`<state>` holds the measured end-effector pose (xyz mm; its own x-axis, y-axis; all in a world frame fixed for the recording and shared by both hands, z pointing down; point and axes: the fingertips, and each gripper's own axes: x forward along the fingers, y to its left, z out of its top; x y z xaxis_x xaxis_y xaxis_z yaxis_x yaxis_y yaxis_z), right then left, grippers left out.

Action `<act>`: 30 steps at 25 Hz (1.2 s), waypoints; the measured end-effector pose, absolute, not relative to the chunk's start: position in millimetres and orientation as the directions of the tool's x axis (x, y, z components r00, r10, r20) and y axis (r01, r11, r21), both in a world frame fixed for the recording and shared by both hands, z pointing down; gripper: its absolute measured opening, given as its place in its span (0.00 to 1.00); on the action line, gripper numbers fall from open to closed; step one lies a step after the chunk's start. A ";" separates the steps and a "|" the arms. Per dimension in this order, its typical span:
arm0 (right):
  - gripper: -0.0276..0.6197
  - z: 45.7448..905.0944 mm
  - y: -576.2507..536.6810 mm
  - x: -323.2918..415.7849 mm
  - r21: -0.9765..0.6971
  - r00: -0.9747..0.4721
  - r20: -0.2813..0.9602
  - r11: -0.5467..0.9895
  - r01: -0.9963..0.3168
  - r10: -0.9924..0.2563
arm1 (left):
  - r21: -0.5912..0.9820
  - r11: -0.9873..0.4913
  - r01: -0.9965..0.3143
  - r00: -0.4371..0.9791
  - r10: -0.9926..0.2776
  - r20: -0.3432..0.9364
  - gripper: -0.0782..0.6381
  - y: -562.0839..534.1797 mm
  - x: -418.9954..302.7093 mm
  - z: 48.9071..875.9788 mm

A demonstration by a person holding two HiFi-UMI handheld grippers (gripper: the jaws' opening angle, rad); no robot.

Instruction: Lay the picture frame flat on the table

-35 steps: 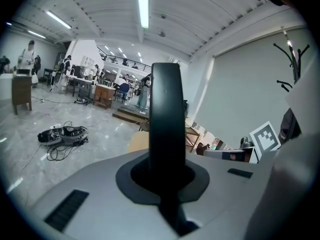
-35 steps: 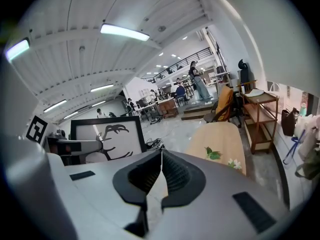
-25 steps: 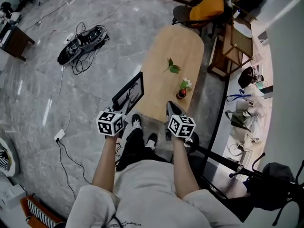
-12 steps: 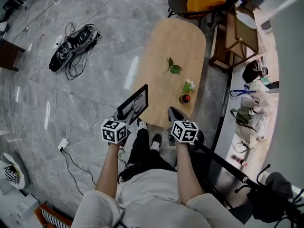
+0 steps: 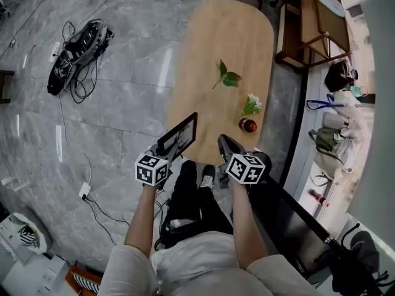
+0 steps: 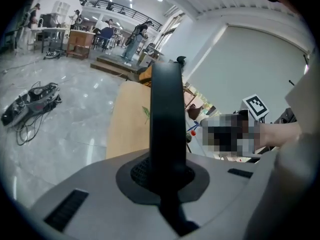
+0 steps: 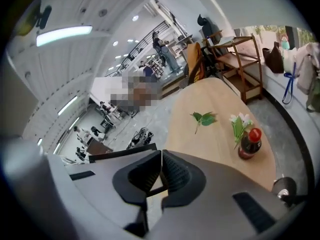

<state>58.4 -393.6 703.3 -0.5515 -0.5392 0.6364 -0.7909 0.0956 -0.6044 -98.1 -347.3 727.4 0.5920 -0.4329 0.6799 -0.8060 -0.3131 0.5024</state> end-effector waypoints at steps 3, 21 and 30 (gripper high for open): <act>0.10 742.8 -405.0 39.1 -0.620 -0.572 0.643 0.093 -0.779 -0.510 | 0.537 -0.307 -0.786 0.618 -0.398 0.677 0.15 -363.4 -101.6 767.1; 0.10 886.3 -434.6 41.3 -0.566 -0.506 0.681 0.059 -0.822 -0.529 | 0.802 -0.141 -0.580 0.804 -0.258 0.536 0.15 -416.3 -68.8 908.4; 0.10 947.1 -428.7 41.2 -0.535 -0.494 0.698 0.081 -0.841 -0.518 | 0.877 -0.058 -0.478 0.853 -0.270 0.447 0.15 -429.3 -33.6 934.6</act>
